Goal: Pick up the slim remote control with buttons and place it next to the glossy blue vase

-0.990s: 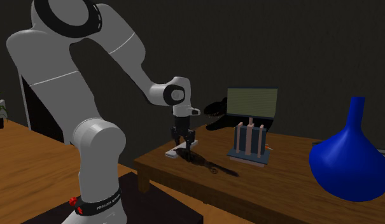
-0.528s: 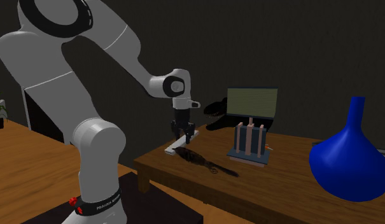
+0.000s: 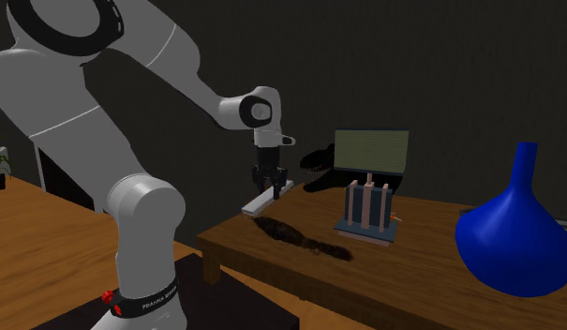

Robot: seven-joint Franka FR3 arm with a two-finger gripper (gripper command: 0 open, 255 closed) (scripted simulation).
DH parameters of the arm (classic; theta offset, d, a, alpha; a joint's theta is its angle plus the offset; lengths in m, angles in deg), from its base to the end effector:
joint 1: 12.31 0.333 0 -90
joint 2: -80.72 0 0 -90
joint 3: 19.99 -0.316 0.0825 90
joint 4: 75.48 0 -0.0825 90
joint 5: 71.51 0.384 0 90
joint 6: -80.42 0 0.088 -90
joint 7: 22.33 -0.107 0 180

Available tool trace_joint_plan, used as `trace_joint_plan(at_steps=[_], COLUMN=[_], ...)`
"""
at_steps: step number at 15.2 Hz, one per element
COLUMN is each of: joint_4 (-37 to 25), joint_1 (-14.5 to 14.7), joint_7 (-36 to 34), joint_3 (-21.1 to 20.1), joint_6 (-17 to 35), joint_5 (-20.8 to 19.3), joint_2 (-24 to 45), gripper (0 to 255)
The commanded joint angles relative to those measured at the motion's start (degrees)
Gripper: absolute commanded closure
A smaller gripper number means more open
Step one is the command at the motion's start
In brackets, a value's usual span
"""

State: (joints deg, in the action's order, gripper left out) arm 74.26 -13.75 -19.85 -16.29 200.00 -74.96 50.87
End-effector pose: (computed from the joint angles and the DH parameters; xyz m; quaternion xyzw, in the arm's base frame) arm 0.3741 -0.0362 0.4204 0.9999 -0.0039 -0.0035 0.0099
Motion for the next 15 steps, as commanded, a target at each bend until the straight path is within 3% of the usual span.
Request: trace_joint_plan(at_steps=[1, 15], joint_4=[-1.11, -10.13], joint_1=[0.0, 0.11], joint_7=[0.07, 0.3], joint_3=[-0.03, -0.39], joint_6=[-1.75, -13.37], joint_5=[0.04, 0.36], joint_2=[-0.63, -3.24], gripper=[255, 255])
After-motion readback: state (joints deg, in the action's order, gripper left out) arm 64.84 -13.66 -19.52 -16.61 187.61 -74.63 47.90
